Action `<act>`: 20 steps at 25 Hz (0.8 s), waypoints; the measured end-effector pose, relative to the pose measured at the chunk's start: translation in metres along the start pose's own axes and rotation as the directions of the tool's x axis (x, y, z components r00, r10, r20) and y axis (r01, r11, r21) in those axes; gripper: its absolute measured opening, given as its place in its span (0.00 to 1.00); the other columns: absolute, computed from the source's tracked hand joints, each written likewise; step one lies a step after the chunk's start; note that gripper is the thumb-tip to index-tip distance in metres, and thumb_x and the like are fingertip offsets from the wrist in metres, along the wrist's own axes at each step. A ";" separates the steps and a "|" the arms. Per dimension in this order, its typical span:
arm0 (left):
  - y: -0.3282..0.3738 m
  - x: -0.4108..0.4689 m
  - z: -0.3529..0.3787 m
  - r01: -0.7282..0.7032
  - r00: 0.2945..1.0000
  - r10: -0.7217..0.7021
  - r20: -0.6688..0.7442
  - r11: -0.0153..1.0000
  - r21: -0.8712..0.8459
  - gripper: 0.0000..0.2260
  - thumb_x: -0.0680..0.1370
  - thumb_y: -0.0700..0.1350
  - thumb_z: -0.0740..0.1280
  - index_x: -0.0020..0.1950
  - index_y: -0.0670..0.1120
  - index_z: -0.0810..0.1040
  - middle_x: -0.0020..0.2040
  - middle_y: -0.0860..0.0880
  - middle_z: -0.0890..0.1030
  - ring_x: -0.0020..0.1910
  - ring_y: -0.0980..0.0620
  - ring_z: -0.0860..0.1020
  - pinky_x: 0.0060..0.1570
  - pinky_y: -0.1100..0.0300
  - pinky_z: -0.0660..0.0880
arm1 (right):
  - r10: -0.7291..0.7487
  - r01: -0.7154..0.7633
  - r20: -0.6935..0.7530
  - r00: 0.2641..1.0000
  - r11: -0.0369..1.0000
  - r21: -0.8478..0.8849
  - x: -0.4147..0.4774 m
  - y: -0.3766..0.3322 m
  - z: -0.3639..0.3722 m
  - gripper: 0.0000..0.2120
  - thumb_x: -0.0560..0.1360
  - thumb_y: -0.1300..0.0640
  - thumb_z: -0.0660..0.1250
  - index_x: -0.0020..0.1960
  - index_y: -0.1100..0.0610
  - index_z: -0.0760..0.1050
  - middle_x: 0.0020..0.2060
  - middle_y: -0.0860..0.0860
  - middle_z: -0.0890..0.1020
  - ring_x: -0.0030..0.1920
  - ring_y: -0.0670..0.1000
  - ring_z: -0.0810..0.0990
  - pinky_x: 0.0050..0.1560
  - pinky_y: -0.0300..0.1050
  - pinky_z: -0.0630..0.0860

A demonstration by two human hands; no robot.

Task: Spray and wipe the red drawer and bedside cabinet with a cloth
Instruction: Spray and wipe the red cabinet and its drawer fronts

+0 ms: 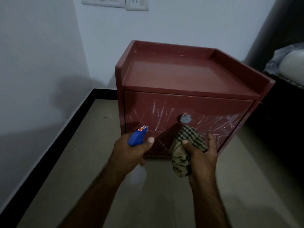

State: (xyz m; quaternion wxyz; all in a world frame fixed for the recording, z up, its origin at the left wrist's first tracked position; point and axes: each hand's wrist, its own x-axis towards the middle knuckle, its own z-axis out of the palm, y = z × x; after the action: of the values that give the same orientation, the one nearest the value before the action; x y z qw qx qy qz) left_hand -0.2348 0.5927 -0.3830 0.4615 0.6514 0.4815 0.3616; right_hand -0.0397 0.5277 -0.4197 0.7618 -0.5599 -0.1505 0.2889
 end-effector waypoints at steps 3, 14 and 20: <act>-0.003 -0.001 -0.001 0.017 0.999 -0.018 0.039 1.000 0.023 0.20 0.77 0.54 0.73 0.47 0.36 0.76 0.36 0.31 0.78 0.28 0.50 0.80 0.42 0.56 0.78 | -0.028 0.027 -0.013 1.000 0.998 -0.053 0.000 0.009 0.004 0.42 0.73 0.63 0.79 0.78 0.39 0.64 0.65 0.50 0.82 0.57 0.49 0.86 0.57 0.53 0.85; 0.000 0.011 0.002 0.059 0.997 -0.057 0.044 0.997 -0.048 0.18 0.78 0.54 0.73 0.54 0.39 0.79 0.29 0.41 0.80 0.32 0.43 0.83 0.43 0.58 0.72 | 0.171 -0.157 -0.114 0.979 0.980 0.121 0.014 0.059 0.038 0.46 0.67 0.69 0.80 0.78 0.46 0.66 0.62 0.52 0.83 0.56 0.55 0.86 0.58 0.60 0.84; 0.006 0.010 0.000 0.025 0.997 -0.024 0.068 0.999 -0.023 0.11 0.79 0.55 0.70 0.48 0.47 0.80 0.29 0.49 0.82 0.33 0.45 0.84 0.42 0.58 0.74 | 0.064 -0.068 -0.124 0.990 0.997 -0.024 0.015 0.053 0.064 0.49 0.65 0.54 0.83 0.79 0.42 0.62 0.68 0.49 0.79 0.60 0.52 0.84 0.60 0.57 0.83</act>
State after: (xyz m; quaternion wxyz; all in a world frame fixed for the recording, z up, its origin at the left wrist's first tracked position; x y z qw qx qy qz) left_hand -0.2299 0.6021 -0.3774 0.4898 0.6519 0.4691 0.3391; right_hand -0.0777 0.5961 -0.4497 0.7518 -0.5919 -0.0888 0.2768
